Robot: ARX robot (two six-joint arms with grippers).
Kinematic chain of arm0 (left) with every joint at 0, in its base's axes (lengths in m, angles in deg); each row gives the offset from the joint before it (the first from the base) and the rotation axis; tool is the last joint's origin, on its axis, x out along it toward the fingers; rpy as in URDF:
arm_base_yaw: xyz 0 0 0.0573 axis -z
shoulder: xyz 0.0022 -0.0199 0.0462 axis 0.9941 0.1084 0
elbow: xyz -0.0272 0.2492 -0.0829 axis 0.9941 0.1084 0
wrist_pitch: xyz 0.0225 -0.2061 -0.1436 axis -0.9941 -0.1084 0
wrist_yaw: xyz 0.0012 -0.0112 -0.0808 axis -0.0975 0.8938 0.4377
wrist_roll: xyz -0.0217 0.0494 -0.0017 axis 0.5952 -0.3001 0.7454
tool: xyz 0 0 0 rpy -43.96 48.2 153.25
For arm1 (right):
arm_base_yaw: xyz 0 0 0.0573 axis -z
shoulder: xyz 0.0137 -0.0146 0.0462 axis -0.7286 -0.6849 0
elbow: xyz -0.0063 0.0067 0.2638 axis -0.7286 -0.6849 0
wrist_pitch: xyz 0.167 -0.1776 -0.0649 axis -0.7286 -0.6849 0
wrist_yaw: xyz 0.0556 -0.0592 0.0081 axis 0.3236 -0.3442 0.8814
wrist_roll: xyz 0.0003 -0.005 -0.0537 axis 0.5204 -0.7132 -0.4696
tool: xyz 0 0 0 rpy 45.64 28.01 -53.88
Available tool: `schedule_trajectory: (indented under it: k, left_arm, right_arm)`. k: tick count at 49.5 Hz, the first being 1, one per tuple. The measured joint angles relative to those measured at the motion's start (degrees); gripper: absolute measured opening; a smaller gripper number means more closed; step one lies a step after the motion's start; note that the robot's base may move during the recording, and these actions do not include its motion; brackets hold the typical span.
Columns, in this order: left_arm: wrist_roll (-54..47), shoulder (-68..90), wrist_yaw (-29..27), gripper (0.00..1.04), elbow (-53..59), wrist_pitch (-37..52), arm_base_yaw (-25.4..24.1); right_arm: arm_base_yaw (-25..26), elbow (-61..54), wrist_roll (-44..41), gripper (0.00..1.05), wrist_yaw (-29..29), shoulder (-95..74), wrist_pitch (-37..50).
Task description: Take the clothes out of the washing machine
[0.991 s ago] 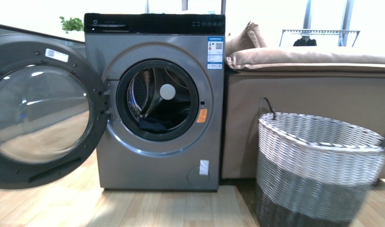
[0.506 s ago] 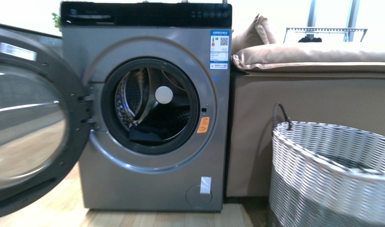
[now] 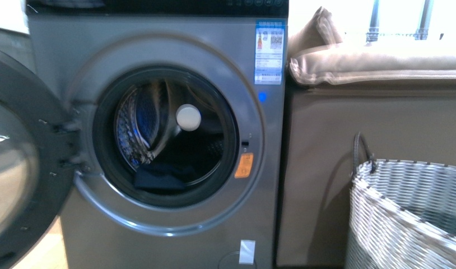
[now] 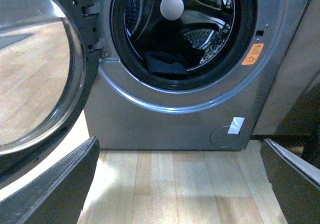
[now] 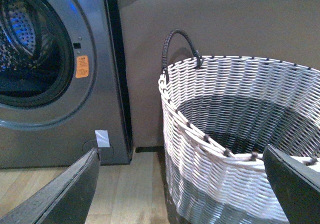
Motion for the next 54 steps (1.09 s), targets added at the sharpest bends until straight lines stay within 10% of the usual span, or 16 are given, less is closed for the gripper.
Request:
schedule_trajectory:
  k: [54]
  left_arm:
    - [0.0, 0.0, 0.0, 0.98, 0.0, 0.0, 0.0]
  right_arm:
    - [0.0, 0.0, 0.0, 0.97, 0.1, 0.0, 0.0]
